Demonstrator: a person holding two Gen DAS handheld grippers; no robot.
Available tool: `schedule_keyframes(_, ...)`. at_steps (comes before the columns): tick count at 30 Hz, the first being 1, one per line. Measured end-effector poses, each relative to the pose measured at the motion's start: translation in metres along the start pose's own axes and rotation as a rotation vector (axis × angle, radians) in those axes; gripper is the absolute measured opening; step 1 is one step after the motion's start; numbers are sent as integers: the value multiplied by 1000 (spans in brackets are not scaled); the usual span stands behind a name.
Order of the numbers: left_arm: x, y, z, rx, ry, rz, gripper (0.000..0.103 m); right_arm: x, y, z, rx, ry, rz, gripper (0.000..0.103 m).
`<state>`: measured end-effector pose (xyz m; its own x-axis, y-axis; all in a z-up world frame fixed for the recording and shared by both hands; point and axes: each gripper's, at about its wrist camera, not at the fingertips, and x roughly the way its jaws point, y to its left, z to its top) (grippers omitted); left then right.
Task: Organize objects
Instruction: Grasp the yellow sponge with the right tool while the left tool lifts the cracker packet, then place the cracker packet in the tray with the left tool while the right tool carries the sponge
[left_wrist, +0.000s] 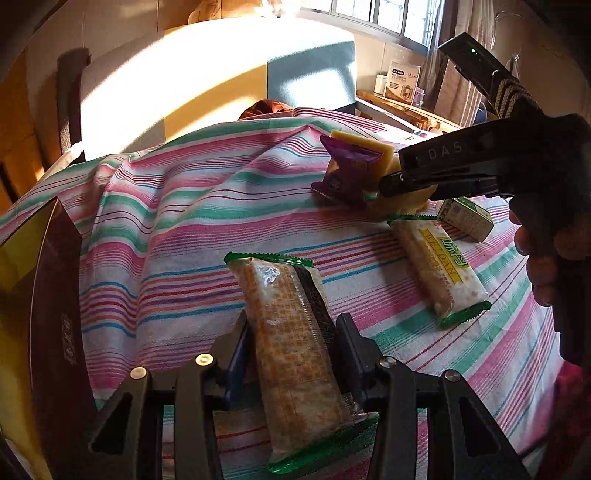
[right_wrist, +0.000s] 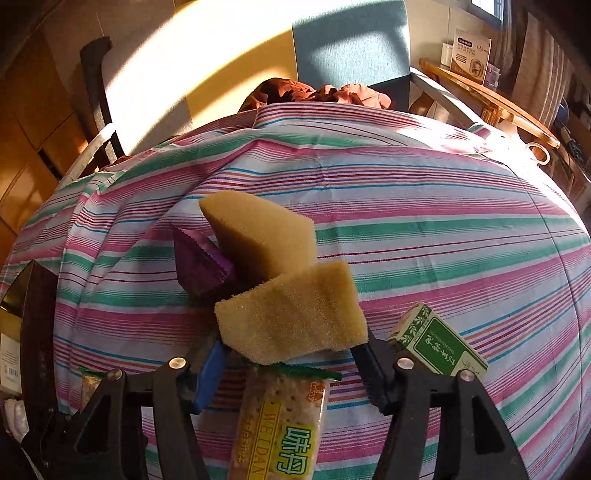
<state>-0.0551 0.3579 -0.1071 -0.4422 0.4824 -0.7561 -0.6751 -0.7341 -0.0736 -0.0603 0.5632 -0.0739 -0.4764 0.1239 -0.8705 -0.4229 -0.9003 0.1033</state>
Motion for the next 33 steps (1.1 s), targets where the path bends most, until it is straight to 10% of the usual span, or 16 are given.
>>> schedule_keyframes(22, -78, 8, 13, -85, -41, -89, 36, -44, -18, 6, 86, -182, 34, 62)
schedule_keyframes(33, -136, 153, 6, -370, -67, 93, 36, -60, 3, 3, 17, -253, 53, 63)
